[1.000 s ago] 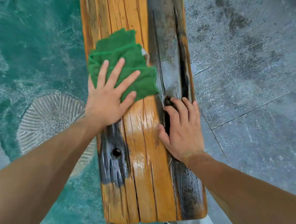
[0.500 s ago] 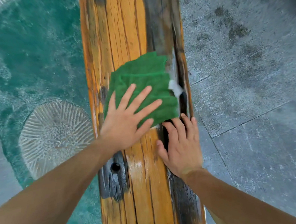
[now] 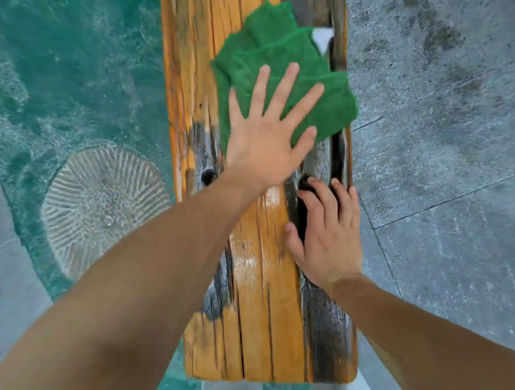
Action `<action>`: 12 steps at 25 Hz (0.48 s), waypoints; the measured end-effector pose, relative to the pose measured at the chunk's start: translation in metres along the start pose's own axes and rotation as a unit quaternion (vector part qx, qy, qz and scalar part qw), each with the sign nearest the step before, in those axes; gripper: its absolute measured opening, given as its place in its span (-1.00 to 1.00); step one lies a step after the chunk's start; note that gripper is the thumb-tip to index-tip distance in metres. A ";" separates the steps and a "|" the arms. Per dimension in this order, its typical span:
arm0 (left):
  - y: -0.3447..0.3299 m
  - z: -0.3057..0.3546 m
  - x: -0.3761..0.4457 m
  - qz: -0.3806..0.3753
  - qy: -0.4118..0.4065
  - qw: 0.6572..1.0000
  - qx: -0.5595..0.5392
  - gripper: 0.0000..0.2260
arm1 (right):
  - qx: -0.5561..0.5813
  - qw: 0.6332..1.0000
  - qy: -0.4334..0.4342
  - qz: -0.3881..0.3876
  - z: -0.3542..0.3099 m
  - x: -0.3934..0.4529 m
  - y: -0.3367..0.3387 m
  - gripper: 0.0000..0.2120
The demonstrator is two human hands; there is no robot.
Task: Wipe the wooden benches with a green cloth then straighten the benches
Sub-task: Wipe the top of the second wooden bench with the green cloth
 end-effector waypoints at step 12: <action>0.013 -0.136 0.016 0.060 0.216 0.959 -0.173 -0.50 | 0.006 1.000 -0.001 0.013 -0.002 -0.002 0.001 -0.53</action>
Point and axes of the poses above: each hand's wrist, its own x-axis towards the middle knuckle, its own y-axis out of the back of the hand, z = x × y, the point moved 7 cm from there along x, towards the middle knuckle, and after that the axes turned 4 degrees about -y, right-handed, at the moved point
